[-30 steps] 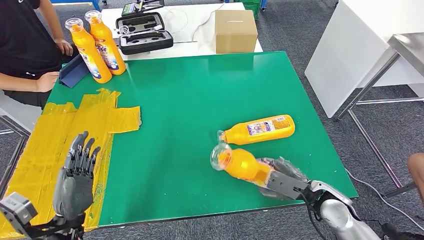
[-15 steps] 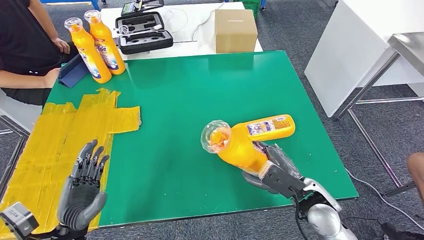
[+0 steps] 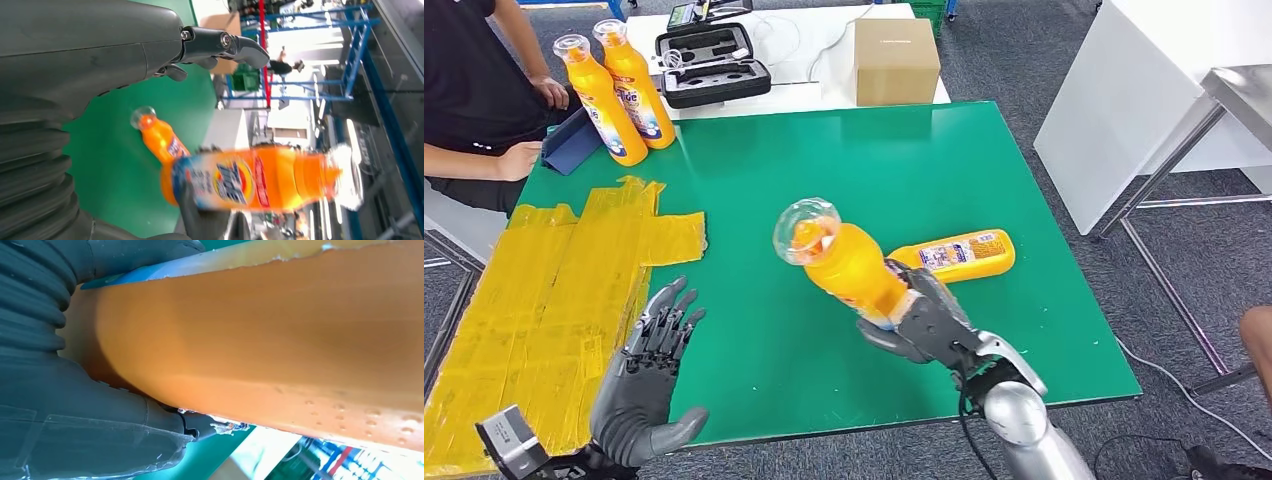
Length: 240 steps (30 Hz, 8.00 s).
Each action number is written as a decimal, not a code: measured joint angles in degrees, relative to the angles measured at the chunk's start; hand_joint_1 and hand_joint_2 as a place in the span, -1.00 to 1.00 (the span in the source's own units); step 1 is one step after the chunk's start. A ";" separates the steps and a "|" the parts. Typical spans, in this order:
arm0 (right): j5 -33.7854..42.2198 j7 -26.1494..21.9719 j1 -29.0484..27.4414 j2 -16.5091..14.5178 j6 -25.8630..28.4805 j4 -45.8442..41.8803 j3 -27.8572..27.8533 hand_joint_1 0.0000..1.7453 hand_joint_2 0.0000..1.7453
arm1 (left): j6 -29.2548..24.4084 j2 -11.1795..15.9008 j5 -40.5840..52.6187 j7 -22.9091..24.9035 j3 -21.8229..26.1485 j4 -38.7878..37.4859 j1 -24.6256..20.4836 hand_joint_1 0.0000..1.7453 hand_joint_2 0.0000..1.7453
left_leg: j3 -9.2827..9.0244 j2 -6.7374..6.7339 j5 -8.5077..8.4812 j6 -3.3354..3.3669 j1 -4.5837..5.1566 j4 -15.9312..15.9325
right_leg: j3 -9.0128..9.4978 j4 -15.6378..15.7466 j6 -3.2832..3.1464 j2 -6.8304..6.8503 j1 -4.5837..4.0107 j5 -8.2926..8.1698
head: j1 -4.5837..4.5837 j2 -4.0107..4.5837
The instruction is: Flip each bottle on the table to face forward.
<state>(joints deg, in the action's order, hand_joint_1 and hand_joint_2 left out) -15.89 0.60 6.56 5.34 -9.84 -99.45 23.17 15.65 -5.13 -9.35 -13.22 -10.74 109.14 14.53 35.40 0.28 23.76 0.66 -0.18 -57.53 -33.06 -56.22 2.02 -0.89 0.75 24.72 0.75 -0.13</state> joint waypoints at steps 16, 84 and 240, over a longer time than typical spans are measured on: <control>-3.73 -0.24 4.25 -1.68 -0.77 4.33 13.81 1.00 1.00 | 0.18 0.08 -0.69 0.69 -3.25 -0.16 -1.35 -1.00 1.00 | 0.09 -0.01 -0.01 0.01 0.01 0.00 | -0.09 -0.01 0.00 0.00 0.02 0.00 | -0.01 0.00; 1.98 0.45 12.99 -3.30 -5.54 10.84 31.52 -0.62 1.00 | -0.70 0.50 2.68 1.52 -3.79 -1.65 -3.09 1.00 1.00 | 0.08 -0.02 -0.02 0.00 0.00 -0.01 | -0.13 -0.01 0.00 -0.01 0.01 0.00 | -0.01 0.00; -24.06 -0.87 -21.64 16.02 13.47 -13.19 -7.43 -1.00 1.00 | -34.20 -3.93 23.65 -5.76 12.00 -0.25 -3.49 -1.00 -1.00 | 0.17 0.06 -0.03 0.06 0.10 -0.02 | -0.17 0.06 0.03 0.04 0.11 -0.02 | 0.01 0.00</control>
<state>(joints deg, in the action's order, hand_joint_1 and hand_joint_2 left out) -39.95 -0.27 -15.08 21.36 3.63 -112.63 15.74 -18.55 -9.06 14.31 -18.97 1.26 108.89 11.04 35.57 0.33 23.73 0.72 -0.07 -57.55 -33.22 -56.15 2.05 -0.85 0.86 24.69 0.76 -0.13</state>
